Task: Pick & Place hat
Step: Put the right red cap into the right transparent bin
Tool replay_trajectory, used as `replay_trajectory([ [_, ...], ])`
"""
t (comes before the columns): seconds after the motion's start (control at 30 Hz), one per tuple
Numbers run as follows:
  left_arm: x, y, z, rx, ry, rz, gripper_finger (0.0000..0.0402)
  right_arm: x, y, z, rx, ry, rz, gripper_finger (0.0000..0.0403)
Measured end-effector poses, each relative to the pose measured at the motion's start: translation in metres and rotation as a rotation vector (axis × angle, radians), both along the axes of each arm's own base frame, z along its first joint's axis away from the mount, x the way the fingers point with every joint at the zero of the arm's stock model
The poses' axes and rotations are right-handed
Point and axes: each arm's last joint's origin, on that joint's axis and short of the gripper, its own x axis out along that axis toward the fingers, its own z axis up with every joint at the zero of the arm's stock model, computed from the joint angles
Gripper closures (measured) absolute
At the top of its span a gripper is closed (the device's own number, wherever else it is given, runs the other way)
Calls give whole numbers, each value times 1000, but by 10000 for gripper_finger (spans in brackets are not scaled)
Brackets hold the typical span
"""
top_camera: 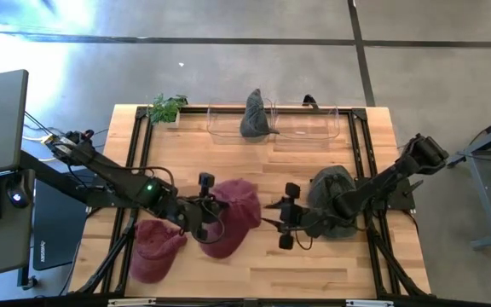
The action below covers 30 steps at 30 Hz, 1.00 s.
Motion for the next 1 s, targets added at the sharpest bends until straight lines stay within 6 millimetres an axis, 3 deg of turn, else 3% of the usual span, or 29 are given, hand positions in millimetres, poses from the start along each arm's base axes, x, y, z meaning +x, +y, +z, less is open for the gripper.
replay_trajectory([
  [0.13,0,0,0,0,0,1,401,13,-12,20,55,-67,-81,171],
  [0.3,1,0,2,-2,-30,18,401,29,-47,22,180,-51,-43,128],
  [0.47,6,-2,-1,29,-40,28,401,39,-74,22,232,-34,42,119],
  [0.77,20,-7,-22,130,7,77,401,42,-76,39,168,-47,149,118],
  [0.87,23,-9,-28,160,13,98,401,47,-85,41,196,-6,136,118],
  [1.0,26,-10,-32,191,18,103,401,54,-102,30,273,56,141,118],
])
